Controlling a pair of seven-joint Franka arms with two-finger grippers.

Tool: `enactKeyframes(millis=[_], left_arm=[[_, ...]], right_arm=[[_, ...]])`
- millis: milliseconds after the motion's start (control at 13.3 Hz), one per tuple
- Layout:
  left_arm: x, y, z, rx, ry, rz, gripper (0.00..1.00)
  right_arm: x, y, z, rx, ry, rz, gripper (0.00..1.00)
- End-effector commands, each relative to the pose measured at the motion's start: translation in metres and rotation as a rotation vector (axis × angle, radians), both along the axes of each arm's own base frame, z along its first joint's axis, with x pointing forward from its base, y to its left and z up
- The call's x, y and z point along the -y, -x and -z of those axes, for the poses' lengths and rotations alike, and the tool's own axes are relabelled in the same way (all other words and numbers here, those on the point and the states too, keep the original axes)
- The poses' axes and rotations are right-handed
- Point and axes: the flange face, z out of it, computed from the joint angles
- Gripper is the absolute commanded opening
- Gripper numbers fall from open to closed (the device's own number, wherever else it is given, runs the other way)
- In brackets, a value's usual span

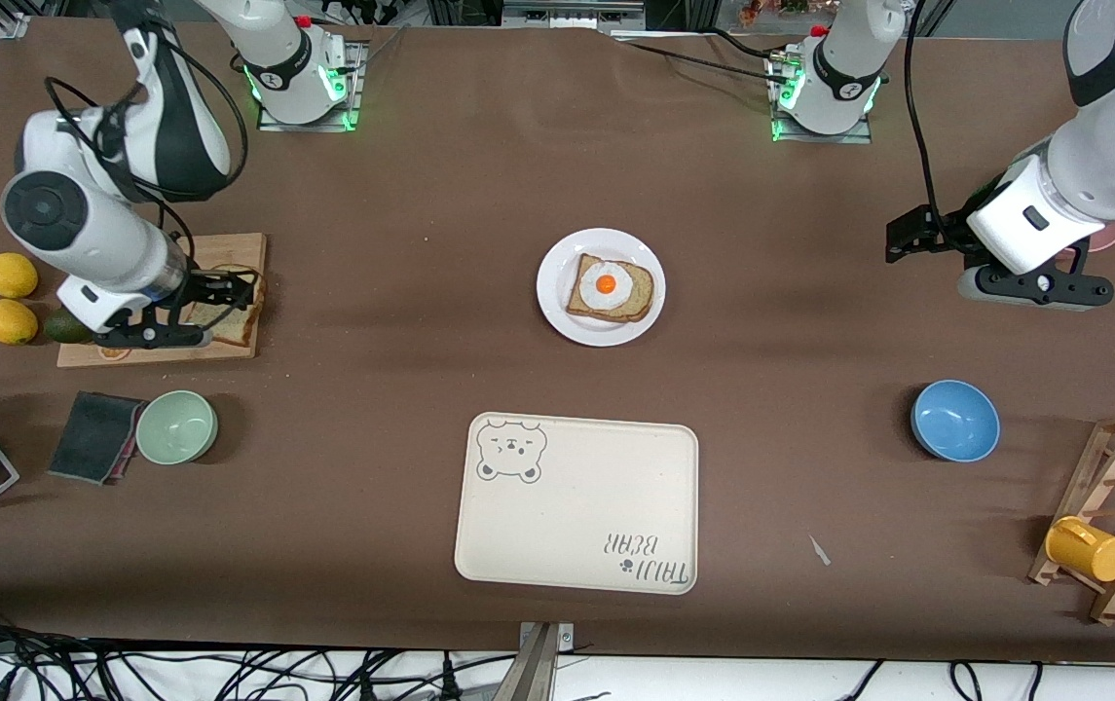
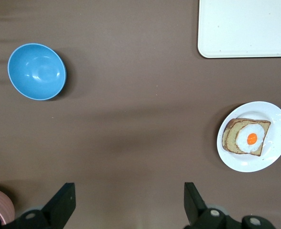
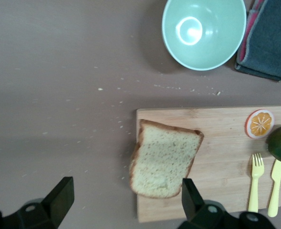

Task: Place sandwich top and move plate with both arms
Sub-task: 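Move the right gripper down over the plain bread slice on the board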

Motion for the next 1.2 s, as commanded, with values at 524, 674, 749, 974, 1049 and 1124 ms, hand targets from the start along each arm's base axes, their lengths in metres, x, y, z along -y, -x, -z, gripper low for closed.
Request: enactKeyframes(millis=[524, 674, 749, 974, 1049, 1124], left_arm=[[0.001, 0.005, -0.007, -0.001, -0.008, 0.009, 1.0], [0.001, 0.006, -0.007, -0.006, -0.008, 0.011, 1.0], [0.0, 0.006, -0.007, -0.007, -0.009, 0.008, 1.0], [0.0, 0.006, -0.007, -0.007, -0.009, 0.01, 1.0], [0.0, 0.006, -0.007, -0.007, -0.009, 0.008, 1.0], [0.0, 0.006, -0.007, -0.007, -0.01, 0.008, 1.0]], right_arm=[[-0.004, 0.004, 0.023, -0.005, 0.035, 0.008, 1.0], [-0.021, 0.004, 0.025, 0.002, 0.049, -0.033, 1.0], [-0.033, 0.006, 0.026, 0.01, 0.058, -0.026, 1.0], [-0.056, 0.013, 0.043, 0.028, 0.128, -0.011, 0.99], [-0.058, 0.018, 0.051, 0.041, 0.142, -0.017, 0.94], [-0.056, 0.024, 0.059, 0.041, 0.156, -0.033, 0.87]])
